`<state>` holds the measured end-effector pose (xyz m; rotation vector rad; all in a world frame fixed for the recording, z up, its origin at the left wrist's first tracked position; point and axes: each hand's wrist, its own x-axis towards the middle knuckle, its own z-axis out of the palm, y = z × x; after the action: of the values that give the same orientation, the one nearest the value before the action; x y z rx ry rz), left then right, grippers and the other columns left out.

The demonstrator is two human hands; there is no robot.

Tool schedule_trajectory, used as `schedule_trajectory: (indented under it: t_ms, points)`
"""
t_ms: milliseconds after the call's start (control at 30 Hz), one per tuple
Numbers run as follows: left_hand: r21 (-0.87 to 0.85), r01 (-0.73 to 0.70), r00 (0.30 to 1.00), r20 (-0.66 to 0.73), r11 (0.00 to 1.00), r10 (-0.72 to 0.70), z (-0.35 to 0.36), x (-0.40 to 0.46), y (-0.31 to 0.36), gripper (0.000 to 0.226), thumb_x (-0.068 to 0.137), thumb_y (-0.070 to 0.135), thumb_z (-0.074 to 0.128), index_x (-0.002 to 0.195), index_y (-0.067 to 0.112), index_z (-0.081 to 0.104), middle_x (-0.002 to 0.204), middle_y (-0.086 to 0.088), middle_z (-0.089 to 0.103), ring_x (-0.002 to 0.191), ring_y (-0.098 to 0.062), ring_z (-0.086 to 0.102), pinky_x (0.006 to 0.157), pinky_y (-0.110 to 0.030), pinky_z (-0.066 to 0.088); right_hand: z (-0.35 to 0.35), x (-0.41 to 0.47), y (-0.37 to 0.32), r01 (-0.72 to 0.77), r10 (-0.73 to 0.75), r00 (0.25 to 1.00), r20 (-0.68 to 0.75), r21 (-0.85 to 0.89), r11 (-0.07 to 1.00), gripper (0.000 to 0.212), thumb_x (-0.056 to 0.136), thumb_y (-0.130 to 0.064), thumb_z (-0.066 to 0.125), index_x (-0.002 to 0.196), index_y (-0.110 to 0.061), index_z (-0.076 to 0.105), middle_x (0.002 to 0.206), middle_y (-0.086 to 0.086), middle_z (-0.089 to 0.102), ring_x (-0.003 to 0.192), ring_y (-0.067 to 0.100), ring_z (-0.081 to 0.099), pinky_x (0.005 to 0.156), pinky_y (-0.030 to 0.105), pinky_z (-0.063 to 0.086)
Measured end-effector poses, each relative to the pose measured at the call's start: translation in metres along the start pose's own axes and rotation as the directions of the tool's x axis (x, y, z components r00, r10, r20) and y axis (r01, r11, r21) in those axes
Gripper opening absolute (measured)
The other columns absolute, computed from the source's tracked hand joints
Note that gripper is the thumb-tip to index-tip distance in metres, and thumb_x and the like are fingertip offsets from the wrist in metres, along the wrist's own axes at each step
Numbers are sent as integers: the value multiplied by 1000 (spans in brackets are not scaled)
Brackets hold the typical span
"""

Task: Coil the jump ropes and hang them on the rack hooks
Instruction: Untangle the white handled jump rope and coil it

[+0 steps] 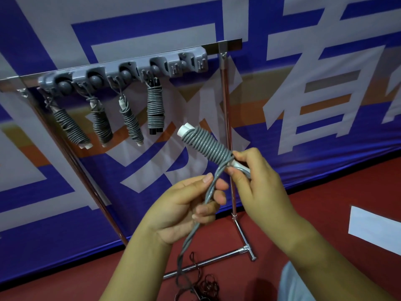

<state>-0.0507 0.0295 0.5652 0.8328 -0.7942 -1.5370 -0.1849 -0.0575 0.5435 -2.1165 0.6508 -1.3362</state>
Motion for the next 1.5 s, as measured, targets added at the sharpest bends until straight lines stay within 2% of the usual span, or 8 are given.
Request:
schedule_trajectory:
  t_ms: [200, 300, 400, 867, 1100, 1200, 1300, 1500]
  points:
    - [504, -113, 944, -213, 856, 250, 12, -4, 3, 2, 81, 4, 68, 80, 4, 68, 75, -11, 72, 61, -12, 67, 57, -20, 53, -4, 2, 0, -159, 155, 980, 125, 17, 987, 12, 93, -17, 58, 103, -12, 55, 100, -11, 57, 85, -10, 56, 69, -1, 39]
    - [985, -41, 751, -79, 166, 656, 1, -4, -4, 6, 88, 7, 65, 84, 11, 66, 68, 1, 68, 59, -3, 63, 57, -16, 48, -5, 3, -1, -306, 284, 943, 174, 116, 945, 10, 93, -22, 57, 90, -28, 50, 91, -14, 62, 79, -2, 63, 65, 8, 45]
    - [957, -39, 589, 255, -289, 767, -8, 3, -17, 6, 89, 16, 56, 86, 12, 60, 76, 5, 58, 65, -5, 51, 58, -21, 44, 1, 4, -6, -468, 414, 882, 226, 313, 827, 11, 93, -21, 58, 86, -29, 55, 80, -7, 68, 70, 3, 65, 61, 24, 48]
    - [827, -45, 547, 489, -560, 679, -14, 12, -20, 12, 92, 12, 46, 103, 9, 50, 97, -1, 48, 59, -18, 50, 34, -30, 40, -3, 14, -2, -761, 478, 620, 622, 626, 172, 27, 84, -27, 57, 87, -1, 61, 67, 6, 64, 55, 8, 55, 41, 14, 40]
    - [872, -134, 539, 463, -471, 703, -25, 13, -36, 21, 93, 13, 50, 112, 7, 59, 100, -5, 58, 79, -14, 58, 55, -27, 50, 5, 10, -3, -681, 555, 692, 462, 672, 290, 18, 96, -17, 52, 83, -5, 58, 64, 3, 64, 54, 7, 58, 41, 16, 39]
    - [961, -247, 619, 58, 124, 784, -10, 9, -36, 13, 91, 26, 60, 95, 16, 68, 91, 5, 65, 81, -5, 61, 70, -18, 49, 11, 7, -1, -625, 558, 759, 336, 616, 479, 10, 94, -17, 55, 90, -8, 58, 71, 1, 66, 58, 7, 61, 45, 18, 42]
    - [490, -133, 847, -395, 862, 355, -5, 8, -28, 32, 81, 35, 58, 83, 4, 65, 73, -5, 69, 67, -14, 65, 63, -23, 54, 15, 0, 3, -527, 471, 845, 254, 542, 654, 1, 93, -16, 58, 92, -15, 58, 71, -6, 67, 62, 5, 62, 50, 20, 45]
    - [227, 109, 983, -172, 968, -70, -31, 4, -16, 39, 83, 45, 65, 89, 7, 74, 70, -12, 68, 43, -10, 56, 40, -17, 44, 17, -8, 10, -375, 299, 921, 249, 360, 854, 6, 91, -23, 59, 93, -28, 56, 83, -5, 67, 67, -2, 60, 62, 19, 47]
